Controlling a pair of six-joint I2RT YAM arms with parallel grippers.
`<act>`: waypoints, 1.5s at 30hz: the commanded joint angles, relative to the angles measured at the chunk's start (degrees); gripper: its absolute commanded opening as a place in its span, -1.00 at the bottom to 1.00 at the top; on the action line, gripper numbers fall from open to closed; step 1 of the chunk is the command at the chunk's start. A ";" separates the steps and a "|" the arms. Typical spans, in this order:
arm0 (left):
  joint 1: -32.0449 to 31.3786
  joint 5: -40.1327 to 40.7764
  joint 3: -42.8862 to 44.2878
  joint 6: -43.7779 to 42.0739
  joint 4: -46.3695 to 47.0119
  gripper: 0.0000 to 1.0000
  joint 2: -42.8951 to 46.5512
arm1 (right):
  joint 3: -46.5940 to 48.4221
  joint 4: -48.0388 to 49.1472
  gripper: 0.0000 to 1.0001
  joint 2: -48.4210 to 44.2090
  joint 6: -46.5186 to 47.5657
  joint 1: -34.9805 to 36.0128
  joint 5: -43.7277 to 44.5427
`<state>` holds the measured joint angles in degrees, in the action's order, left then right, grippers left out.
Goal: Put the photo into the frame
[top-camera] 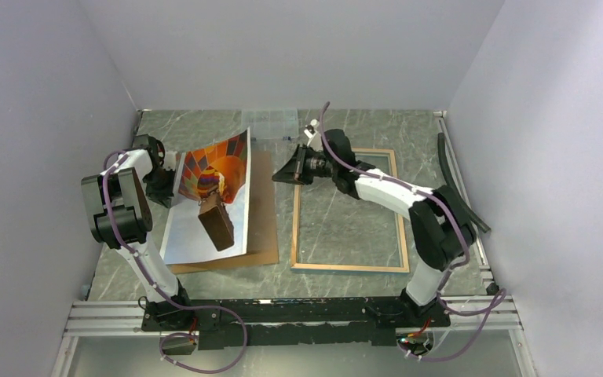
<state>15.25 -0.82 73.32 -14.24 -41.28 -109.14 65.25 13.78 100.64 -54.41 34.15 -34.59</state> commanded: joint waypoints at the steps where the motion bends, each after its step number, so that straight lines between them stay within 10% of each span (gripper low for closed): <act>1: 0.14 -1.32 -0.24 -0.46 -0.37 -0.74 -0.04 | 4.68 -15.69 -1.00 -8.51 11.13 -1.92 3.23; 21: -5.86 -6.27 14.48 1.03 -14.57 0.85 10.41 | 27.19 -70.32 -1.00 -29.73 35.45 -11.22 26.82; 36: -37.46 -10.66 24.73 12.30 -8.83 0.88 -0.95 | 20.13 -74.03 -1.00 -40.05 34.29 -11.41 39.52; 45: -44.43 -16.09 30.45 19.79 -2.97 0.69 -11.98 | 22.52 -82.11 -1.00 -35.73 29.21 -11.54 42.38</act>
<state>-28.67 -13.61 101.10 0.82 -48.01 -119.98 85.10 -64.64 63.18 -23.40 22.68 5.91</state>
